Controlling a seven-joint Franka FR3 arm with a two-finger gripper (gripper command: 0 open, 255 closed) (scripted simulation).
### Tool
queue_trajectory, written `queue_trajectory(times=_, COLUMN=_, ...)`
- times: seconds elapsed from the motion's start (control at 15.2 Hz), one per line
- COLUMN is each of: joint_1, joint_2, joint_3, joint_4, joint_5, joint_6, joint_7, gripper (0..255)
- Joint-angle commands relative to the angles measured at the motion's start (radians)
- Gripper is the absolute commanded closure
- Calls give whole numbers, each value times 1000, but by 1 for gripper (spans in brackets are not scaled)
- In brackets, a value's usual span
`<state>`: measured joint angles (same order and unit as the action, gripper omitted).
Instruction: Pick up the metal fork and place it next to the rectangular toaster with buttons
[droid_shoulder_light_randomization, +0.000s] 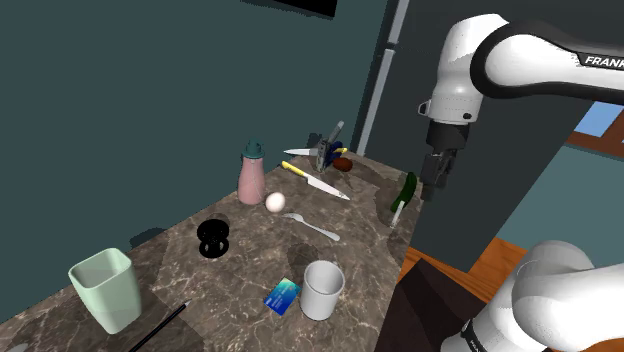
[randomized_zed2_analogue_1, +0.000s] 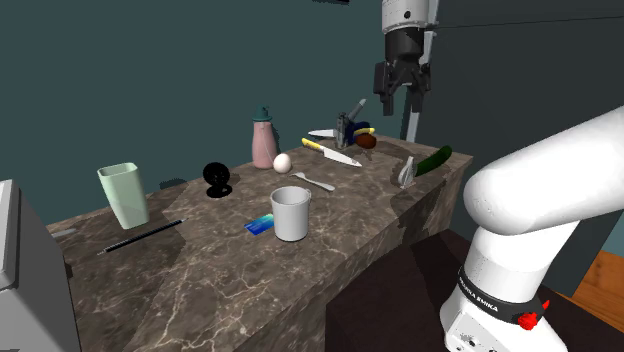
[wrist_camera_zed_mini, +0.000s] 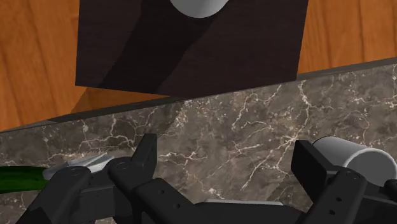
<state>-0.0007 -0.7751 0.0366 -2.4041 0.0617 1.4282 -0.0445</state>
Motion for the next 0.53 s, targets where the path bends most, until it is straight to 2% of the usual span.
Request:
queue_trajectory(times=0.0, joint_1=0, joint_2=0, joint_3=0, joint_4=0, joint_5=0, joint_6=0, joint_7=0, gripper=0)
queue_trajectory(times=0.46, joint_1=17, joint_2=203, joint_3=1, joint_4=-21, joint_5=37, joint_6=244, joint_7=-37, gripper=0)
